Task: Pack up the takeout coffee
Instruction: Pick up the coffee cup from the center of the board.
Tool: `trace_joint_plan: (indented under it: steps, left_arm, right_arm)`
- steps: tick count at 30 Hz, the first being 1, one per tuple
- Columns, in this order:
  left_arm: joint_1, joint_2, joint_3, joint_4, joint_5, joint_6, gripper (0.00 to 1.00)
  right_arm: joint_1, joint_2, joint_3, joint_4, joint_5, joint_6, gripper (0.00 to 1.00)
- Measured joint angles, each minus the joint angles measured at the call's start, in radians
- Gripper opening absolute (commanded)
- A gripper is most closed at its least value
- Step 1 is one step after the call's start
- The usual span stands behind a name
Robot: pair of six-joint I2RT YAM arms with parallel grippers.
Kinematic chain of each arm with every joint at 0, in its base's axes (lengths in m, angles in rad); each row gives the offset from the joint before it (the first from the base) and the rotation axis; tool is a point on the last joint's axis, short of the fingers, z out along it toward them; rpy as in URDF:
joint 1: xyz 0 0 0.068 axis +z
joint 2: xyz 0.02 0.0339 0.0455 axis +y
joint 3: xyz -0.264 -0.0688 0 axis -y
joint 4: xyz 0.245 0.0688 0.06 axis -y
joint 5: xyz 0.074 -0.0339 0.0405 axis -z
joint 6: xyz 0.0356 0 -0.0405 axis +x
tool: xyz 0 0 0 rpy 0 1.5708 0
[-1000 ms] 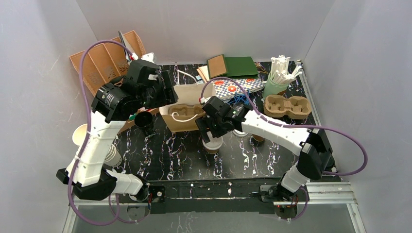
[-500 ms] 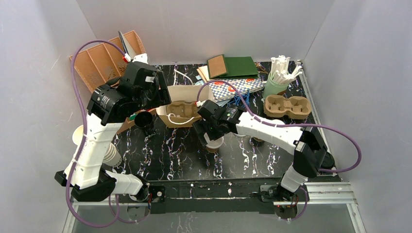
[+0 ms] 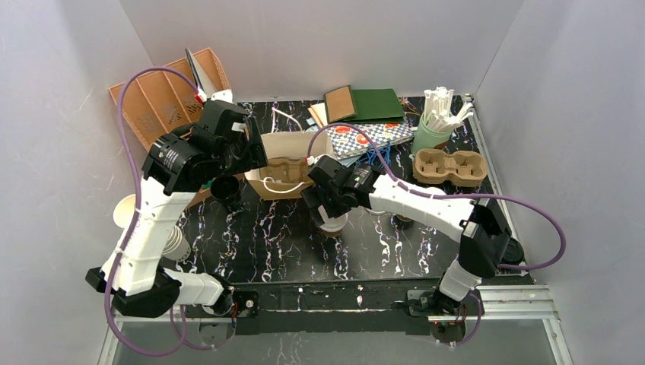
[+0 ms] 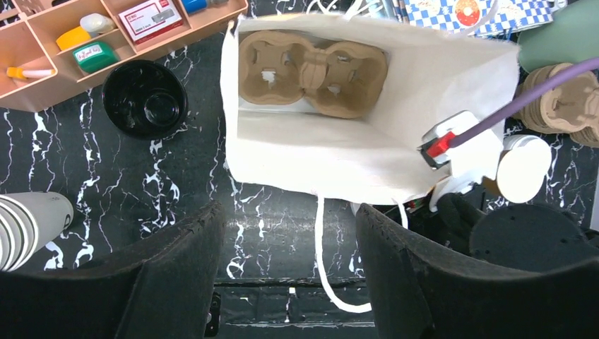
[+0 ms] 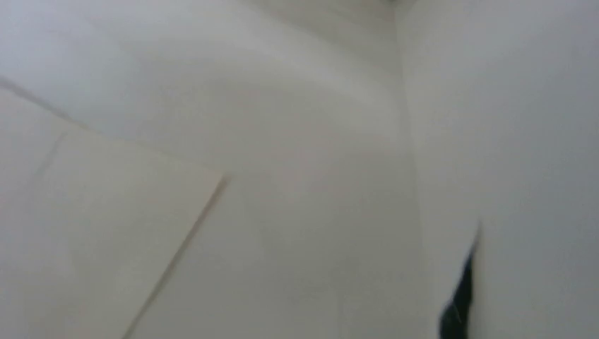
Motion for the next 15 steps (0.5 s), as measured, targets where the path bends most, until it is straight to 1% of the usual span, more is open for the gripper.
trace_joint_plan:
  steps: [7, 15]
  left_arm:
    - [0.036, -0.003, -0.076, 0.023, 0.028, 0.000, 0.64]
    - [0.114, -0.003, -0.096, 0.039, 0.092, 0.008, 0.64]
  right_arm:
    - [0.000, 0.000, 0.080, -0.029, 0.035, -0.013, 0.98]
    - [-0.008, 0.001, 0.069, -0.047, 0.038, -0.011, 0.98]
